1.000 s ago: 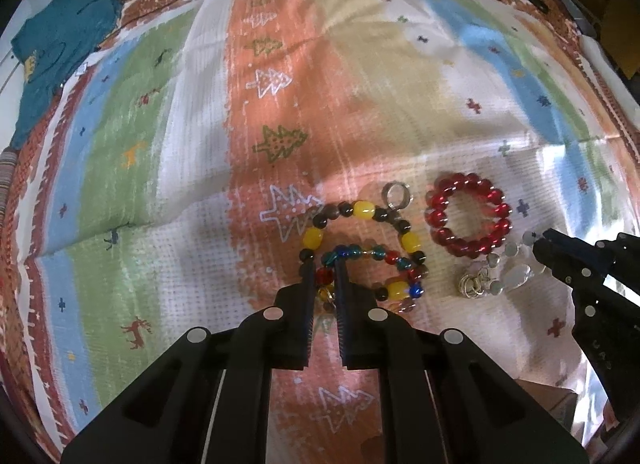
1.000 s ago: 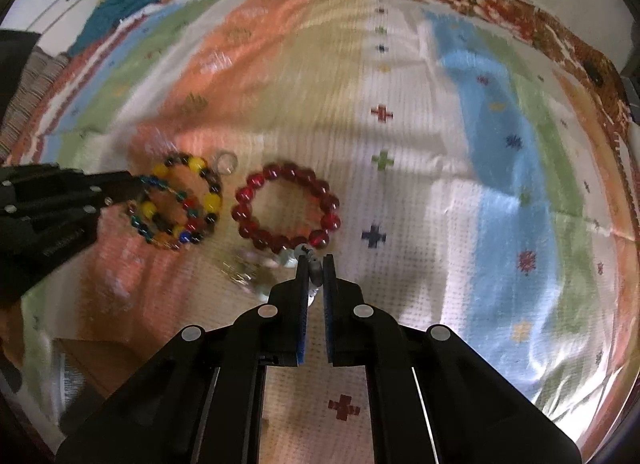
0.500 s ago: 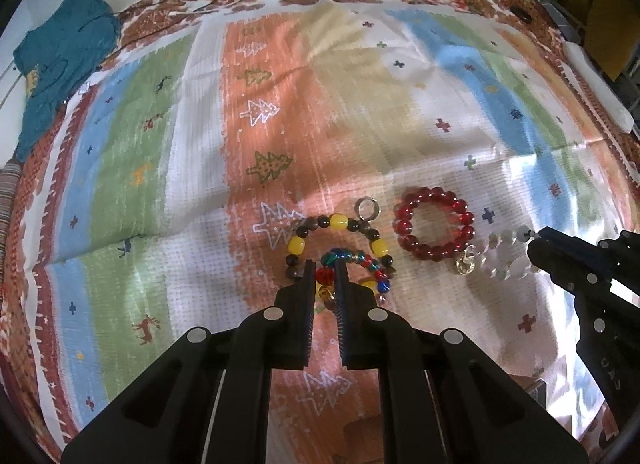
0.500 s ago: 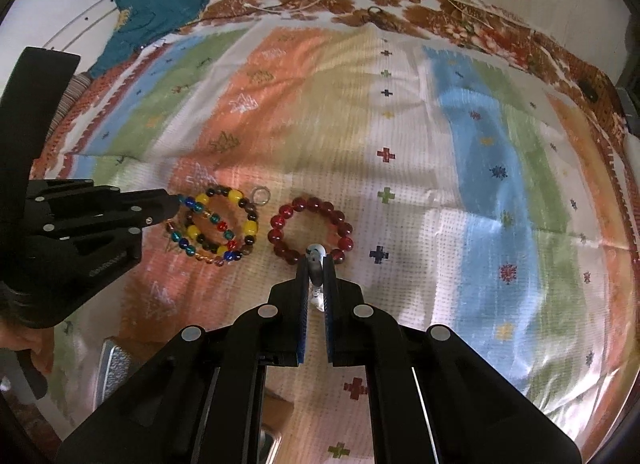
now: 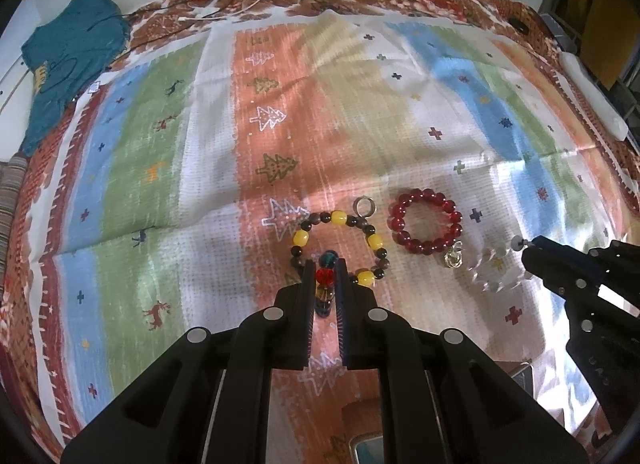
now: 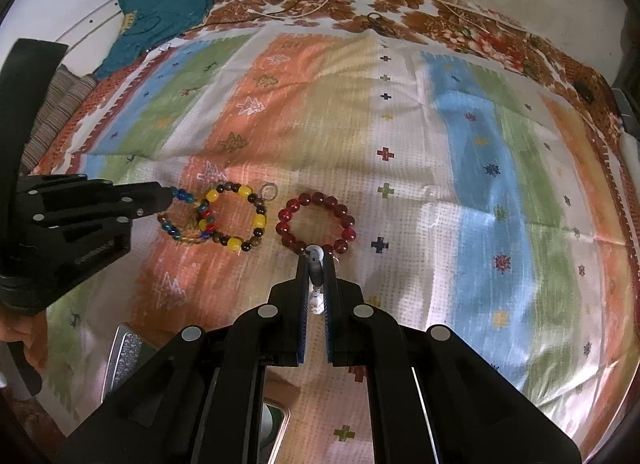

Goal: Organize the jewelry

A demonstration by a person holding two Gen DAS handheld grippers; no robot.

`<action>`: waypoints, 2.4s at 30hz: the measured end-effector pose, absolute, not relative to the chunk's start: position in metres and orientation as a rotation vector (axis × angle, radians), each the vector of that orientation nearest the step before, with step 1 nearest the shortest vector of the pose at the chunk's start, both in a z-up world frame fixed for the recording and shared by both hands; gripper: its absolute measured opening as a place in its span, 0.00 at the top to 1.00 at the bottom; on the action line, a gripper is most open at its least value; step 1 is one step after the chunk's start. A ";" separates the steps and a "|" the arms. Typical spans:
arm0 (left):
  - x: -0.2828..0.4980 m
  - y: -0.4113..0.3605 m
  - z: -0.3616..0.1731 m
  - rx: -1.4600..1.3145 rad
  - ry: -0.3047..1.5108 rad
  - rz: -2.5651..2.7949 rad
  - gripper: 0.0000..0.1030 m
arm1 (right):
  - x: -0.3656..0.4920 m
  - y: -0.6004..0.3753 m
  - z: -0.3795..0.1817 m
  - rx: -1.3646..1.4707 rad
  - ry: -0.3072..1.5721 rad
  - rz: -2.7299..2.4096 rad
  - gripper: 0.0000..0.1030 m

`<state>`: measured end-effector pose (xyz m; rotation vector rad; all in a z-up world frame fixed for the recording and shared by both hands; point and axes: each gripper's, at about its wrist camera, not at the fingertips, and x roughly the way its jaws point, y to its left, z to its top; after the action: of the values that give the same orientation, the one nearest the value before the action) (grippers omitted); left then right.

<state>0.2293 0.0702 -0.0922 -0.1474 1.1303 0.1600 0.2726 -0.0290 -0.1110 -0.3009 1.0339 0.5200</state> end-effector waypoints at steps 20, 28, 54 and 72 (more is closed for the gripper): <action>0.192 0.046 -0.038 -0.181 1.009 0.096 0.91 | 0.246 -0.041 -0.089 -0.273 0.989 0.532 0.93; 0.174 0.038 -0.026 -0.169 0.974 0.078 0.91 | 0.231 -0.046 -0.076 -0.249 0.947 0.544 0.93; 0.110 0.013 0.002 -0.170 0.885 0.024 0.91 | 0.176 -0.052 -0.054 -0.247 0.881 0.618 0.93; 0.077 0.004 -0.001 -0.171 0.882 0.014 0.91 | 0.145 -0.061 -0.060 -0.261 0.889 0.632 0.93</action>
<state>0.0771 0.0041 -0.0011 -0.1710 0.8817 0.0143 0.1453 -0.0611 -0.0596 -0.2608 0.8886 0.6319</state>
